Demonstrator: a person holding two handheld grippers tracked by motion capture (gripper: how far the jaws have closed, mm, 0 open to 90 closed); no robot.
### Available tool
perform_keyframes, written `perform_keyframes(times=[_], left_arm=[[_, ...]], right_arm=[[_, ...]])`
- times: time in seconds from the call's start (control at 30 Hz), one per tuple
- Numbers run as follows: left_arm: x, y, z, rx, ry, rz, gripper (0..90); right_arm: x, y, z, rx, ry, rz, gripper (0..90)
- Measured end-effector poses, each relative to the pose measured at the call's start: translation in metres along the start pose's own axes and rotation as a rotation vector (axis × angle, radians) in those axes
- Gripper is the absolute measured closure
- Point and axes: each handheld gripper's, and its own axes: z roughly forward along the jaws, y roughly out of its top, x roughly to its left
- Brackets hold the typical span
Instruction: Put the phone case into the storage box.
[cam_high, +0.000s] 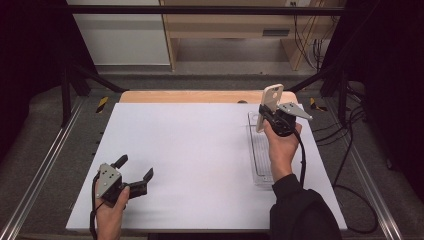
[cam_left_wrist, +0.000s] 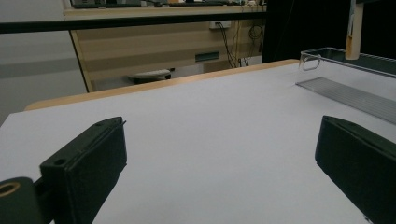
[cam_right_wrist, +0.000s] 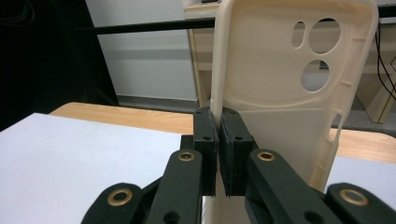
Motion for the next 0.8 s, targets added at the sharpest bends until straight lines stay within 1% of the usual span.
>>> perform_keyframes(times=[0.1,0.17,0.3,0.4,0.53,0.6,0.63,0.8], left_arm=[[0.000,0.000,0.000,0.005,-0.001,0.004,1.9],[0.000,-0.001,0.000,0.005,-0.002,0.002,1.9],[0.001,-0.001,0.000,0.002,0.001,-0.005,1.9],[0.002,-0.001,0.000,0.002,0.004,-0.003,1.9],[0.002,0.000,-0.001,-0.002,0.004,0.000,1.9],[0.002,-0.001,-0.001,-0.001,0.004,0.000,1.9],[0.002,-0.001,-0.001,-0.001,0.004,0.000,1.9],[0.002,-0.001,-0.001,-0.004,0.008,-0.001,1.9]], right_arm=[[-0.001,-0.004,0.007,-0.002,-0.011,-0.005,86.3],[-0.001,-0.007,0.011,-0.003,-0.034,-0.021,86.2],[-0.001,-0.009,0.016,-0.003,-0.042,-0.020,86.3],[-0.002,-0.012,0.021,-0.002,-0.053,-0.009,86.3],[-0.005,-0.014,0.024,0.002,-0.067,0.002,86.3],[-0.006,-0.014,0.024,0.005,-0.068,0.004,86.2],[-0.007,-0.014,0.025,0.005,-0.065,0.016,86.2],[-0.009,-0.015,0.026,0.007,-0.068,0.024,86.3]])
